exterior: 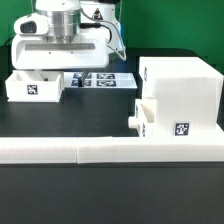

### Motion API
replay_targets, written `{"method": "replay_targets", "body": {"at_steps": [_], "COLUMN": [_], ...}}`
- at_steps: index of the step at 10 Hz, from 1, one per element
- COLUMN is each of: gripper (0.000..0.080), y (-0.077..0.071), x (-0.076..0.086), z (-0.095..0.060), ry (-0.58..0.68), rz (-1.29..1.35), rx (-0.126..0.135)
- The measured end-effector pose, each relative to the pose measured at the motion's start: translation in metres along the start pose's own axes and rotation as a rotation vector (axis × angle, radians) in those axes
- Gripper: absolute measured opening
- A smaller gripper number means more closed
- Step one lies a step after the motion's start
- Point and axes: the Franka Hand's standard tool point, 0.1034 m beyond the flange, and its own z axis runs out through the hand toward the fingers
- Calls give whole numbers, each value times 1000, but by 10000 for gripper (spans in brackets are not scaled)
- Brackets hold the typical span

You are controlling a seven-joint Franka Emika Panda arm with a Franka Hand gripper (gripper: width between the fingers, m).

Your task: Assemble drawer

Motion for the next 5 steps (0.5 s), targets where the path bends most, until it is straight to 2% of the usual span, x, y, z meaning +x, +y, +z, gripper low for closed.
{"method": "replay_targets", "body": {"at_steps": [2, 3, 4, 5], "gripper": [344, 344, 160, 54], "y": [-3, -3, -3, -3], "x": [1, 1, 1, 0], "z": [0, 0, 0, 0], "ry": [-1, -1, -1, -2], "rz": [-11, -13, -13, -15], "rx": [0, 0, 0, 1]}}
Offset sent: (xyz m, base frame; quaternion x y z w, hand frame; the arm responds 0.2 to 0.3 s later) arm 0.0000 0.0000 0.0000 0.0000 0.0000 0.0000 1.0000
